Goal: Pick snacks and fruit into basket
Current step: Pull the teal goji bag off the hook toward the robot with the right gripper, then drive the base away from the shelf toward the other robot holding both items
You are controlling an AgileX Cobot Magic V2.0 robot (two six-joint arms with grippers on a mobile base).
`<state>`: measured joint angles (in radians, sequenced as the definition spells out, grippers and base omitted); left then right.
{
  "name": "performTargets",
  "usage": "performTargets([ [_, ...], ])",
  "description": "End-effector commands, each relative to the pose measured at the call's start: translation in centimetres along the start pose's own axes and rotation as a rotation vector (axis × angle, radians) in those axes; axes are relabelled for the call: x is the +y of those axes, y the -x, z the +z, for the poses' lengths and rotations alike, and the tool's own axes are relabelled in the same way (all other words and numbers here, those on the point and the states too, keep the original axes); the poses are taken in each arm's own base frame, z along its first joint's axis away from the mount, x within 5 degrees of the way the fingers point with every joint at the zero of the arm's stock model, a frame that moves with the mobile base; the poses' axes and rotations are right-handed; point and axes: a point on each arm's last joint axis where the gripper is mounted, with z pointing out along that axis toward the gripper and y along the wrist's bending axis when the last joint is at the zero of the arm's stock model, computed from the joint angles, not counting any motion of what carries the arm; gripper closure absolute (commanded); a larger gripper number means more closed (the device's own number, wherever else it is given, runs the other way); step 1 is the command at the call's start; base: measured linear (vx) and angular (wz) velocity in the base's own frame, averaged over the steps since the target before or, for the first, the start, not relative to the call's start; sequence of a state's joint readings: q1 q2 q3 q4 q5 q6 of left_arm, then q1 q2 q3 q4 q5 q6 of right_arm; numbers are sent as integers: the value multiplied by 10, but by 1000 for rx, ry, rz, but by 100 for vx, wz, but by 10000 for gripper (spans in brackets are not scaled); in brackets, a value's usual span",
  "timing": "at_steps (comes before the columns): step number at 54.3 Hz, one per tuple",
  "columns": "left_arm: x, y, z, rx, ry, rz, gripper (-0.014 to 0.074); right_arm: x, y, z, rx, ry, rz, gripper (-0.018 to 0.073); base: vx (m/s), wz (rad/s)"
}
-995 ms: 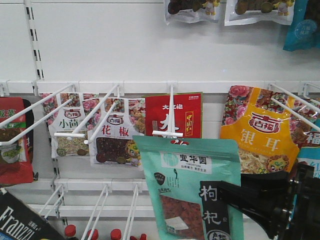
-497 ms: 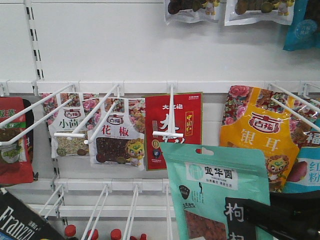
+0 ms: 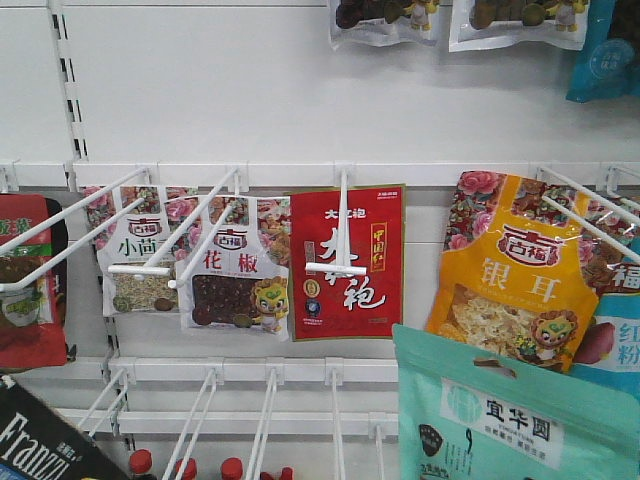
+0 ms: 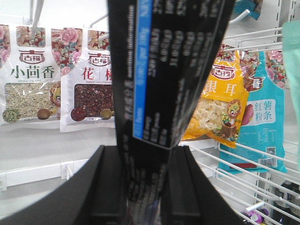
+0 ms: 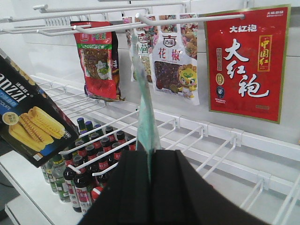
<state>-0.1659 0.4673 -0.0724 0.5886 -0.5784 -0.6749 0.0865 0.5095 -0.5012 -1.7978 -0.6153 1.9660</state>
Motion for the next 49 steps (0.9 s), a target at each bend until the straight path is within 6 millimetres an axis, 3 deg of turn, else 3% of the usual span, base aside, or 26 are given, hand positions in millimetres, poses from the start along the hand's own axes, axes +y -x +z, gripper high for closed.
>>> performTargets([
  [1,-4,16,2,-103,-43,-30,596,0,7,-8,-77,-62,2,568,0,0],
  [12,-4,16,2,-103,-43,-30,596,1,-2,-20,-126,-112,-14,568,0,0],
  [49,-4,16,2,-103,-43,-30,596,4,-4,-20,-114,-85,-21,568,0,0],
])
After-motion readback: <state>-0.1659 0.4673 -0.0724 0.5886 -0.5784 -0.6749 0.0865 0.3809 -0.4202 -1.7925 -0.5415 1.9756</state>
